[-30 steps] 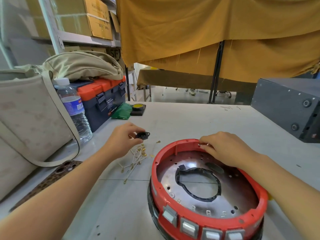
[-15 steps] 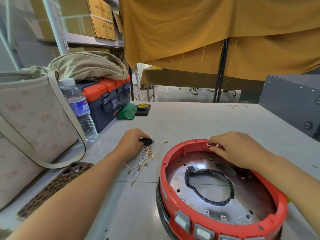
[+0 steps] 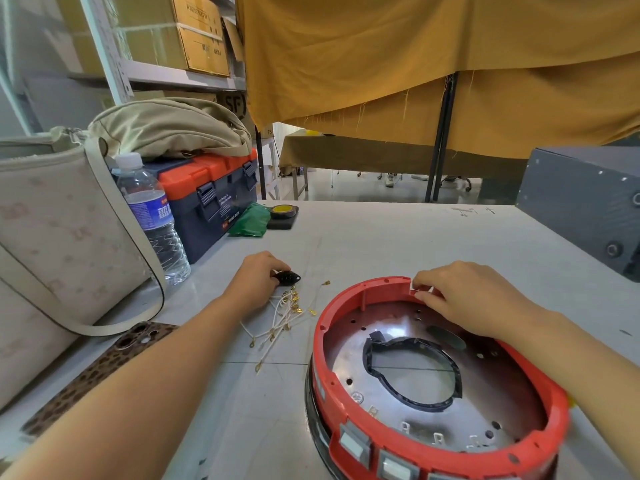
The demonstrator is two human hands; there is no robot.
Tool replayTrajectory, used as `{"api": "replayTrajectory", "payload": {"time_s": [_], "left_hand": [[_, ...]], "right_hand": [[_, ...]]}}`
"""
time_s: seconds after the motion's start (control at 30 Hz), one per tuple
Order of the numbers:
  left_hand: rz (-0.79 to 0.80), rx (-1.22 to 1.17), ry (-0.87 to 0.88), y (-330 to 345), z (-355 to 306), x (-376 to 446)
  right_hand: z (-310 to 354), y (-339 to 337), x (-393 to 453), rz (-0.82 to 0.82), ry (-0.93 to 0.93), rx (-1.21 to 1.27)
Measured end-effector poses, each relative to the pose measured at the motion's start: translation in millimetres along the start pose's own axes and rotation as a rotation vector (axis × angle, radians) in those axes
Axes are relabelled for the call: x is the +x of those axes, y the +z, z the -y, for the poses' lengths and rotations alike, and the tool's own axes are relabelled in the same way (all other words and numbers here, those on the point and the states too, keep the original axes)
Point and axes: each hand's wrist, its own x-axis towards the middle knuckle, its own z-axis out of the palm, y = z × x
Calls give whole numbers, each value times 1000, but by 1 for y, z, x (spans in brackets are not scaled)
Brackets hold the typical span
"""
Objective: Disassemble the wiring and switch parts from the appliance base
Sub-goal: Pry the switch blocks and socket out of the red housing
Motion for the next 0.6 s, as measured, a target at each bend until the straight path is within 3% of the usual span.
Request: {"api": "replayTrajectory", "payload": {"time_s": [0.43, 0.6], "left_hand": [[-10, -100, -75, -3, -1, -5], [-49, -148, 28, -14, -28, -11]], "right_hand": [[-2, 1, 0, -5, 2, 32], [-1, 1, -1, 2, 4, 56]]}}
